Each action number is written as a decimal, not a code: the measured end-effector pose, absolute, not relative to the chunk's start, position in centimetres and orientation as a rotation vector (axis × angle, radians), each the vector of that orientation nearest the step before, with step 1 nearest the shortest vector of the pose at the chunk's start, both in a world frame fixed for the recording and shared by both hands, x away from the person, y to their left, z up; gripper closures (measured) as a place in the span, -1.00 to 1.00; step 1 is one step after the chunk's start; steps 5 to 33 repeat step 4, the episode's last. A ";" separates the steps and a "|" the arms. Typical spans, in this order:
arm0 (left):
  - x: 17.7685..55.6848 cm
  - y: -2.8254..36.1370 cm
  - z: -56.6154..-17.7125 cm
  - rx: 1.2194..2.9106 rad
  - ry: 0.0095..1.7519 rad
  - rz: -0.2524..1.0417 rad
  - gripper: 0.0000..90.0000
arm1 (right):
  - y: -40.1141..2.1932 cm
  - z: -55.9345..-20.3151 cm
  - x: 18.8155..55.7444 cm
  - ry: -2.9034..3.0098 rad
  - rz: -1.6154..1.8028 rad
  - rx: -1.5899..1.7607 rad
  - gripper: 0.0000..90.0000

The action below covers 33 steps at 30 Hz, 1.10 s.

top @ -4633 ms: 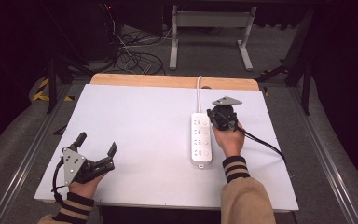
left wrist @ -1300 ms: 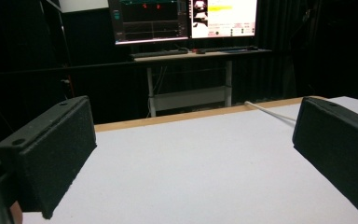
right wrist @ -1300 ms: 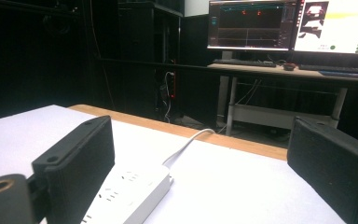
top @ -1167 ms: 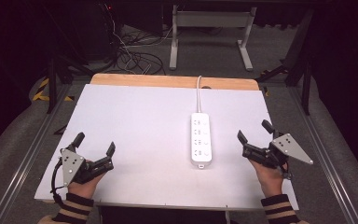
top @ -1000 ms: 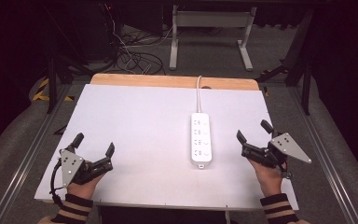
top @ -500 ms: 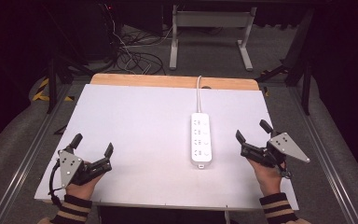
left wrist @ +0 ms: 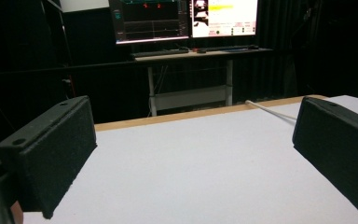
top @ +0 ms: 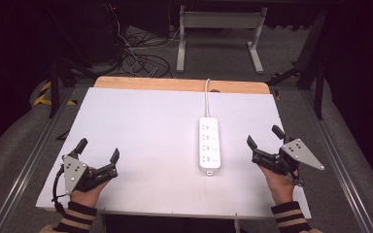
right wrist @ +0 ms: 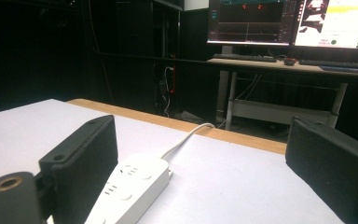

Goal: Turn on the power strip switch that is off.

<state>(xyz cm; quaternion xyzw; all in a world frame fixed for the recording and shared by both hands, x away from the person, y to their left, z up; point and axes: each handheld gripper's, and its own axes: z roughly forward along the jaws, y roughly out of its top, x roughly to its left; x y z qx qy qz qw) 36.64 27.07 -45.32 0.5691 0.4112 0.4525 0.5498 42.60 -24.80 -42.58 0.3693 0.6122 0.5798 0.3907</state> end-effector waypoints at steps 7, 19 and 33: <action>36.6 27.1 -45.3 1.349 0.976 1.075 -0.99 | -24.7 -42.6 42.6 1.559 1.473 0.935 -0.78; 36.6 27.1 -45.3 1.349 0.976 1.075 -0.99 | -24.7 -42.6 42.6 1.559 1.473 0.935 -0.78; 36.6 27.1 -45.3 1.349 0.976 1.075 -0.99 | -24.7 -42.6 42.6 1.559 1.473 0.935 -0.78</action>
